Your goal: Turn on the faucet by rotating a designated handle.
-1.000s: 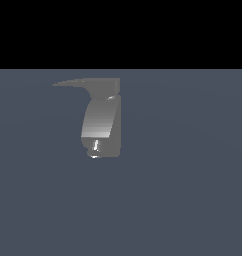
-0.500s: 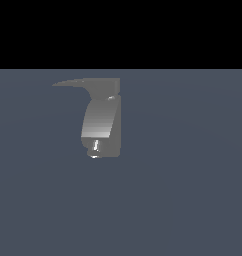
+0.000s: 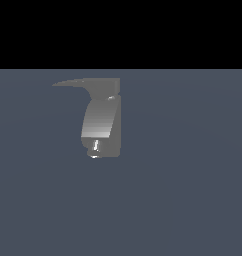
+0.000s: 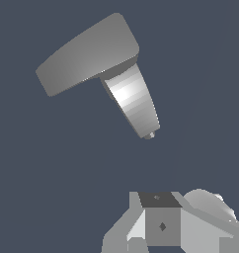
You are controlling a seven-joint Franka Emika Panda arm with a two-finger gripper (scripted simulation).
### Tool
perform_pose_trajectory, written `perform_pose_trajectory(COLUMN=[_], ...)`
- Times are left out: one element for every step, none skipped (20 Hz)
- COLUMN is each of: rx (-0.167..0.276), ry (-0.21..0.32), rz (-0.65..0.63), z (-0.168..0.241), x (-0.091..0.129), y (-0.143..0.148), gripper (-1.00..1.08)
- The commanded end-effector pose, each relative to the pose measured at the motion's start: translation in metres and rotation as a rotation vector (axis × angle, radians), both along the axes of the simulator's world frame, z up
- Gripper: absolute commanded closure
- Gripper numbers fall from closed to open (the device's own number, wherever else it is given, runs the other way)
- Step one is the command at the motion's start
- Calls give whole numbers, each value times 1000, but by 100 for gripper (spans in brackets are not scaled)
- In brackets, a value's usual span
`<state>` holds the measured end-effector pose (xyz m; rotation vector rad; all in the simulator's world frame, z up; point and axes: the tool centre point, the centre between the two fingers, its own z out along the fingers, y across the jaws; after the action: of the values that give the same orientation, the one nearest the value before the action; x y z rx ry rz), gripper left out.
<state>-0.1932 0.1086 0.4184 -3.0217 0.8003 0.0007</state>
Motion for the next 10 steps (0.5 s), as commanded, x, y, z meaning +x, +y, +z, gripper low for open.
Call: perform_pose_trajectory(rx=[1,1,1,2,2,2,2,2,3,3], ry=[1,1,1,1,2,2,2,2,3,3], rz=[-53,-74,-94,-114,-135,-155,-176,-196,-216,-236], z=[-8,-11,-14,-17,-19,-22,-25,-28,-31,-34], x=[8,12,16,19,23,27,31,35,39,43], y=[9,13,16,20,23,26,29,32,35,38], gripper=[108,108,108,108,108,108,108,108,108,108])
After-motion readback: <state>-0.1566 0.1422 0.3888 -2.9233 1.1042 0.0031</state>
